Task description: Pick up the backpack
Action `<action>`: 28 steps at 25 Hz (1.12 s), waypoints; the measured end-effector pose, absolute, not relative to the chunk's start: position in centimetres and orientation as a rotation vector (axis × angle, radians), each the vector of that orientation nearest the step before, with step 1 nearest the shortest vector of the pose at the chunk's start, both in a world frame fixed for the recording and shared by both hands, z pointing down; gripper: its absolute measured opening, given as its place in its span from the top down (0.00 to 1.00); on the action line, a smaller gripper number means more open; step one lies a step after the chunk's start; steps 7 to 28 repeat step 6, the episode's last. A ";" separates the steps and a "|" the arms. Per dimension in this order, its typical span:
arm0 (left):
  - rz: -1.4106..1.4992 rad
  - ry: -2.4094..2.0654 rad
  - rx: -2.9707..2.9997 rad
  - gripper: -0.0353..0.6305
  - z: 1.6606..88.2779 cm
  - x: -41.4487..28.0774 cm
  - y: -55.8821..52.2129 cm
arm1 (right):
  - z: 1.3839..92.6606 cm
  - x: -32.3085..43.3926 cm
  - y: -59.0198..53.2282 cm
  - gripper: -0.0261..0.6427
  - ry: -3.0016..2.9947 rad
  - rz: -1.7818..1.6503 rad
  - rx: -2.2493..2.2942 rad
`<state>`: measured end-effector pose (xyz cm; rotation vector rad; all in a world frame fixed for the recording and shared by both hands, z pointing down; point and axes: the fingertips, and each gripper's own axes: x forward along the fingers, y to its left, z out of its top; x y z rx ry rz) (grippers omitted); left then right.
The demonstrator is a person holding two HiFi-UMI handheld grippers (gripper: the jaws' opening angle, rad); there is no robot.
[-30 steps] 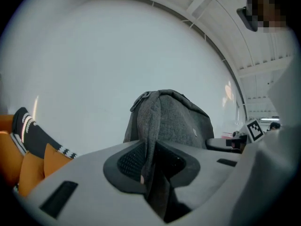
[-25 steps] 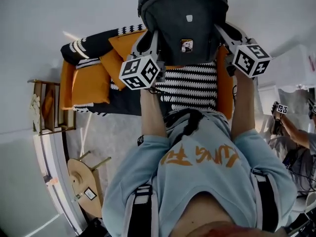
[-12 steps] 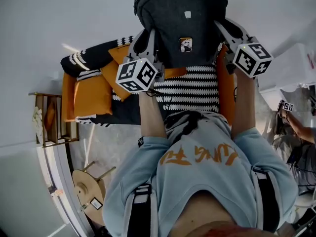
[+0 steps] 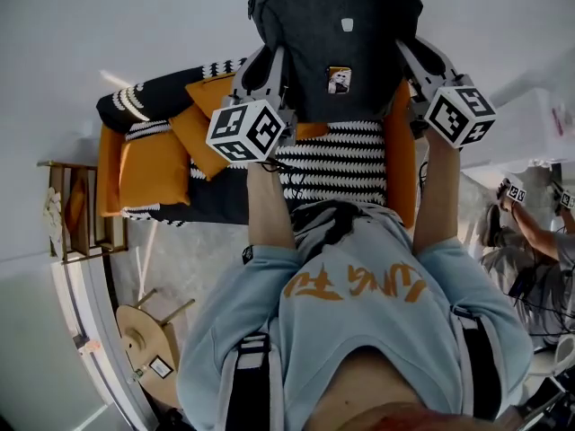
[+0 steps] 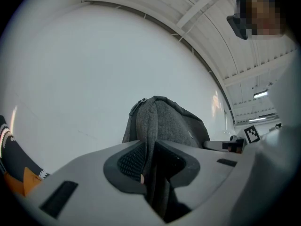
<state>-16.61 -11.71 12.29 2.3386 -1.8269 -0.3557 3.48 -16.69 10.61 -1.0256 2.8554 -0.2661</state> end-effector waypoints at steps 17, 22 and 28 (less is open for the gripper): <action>-0.350 -1.837 2.326 0.82 12.3 -17.6 -10.7 | 10.1 2.4 -15.8 0.83 2.872 -0.240 -1.016; -0.350 -1.837 2.326 0.82 12.3 -17.6 -10.7 | 10.1 2.4 -15.8 0.83 2.872 -0.240 -1.016; -0.350 -1.837 2.326 0.82 12.3 -17.6 -10.7 | 10.1 2.4 -15.8 0.83 2.872 -0.240 -1.016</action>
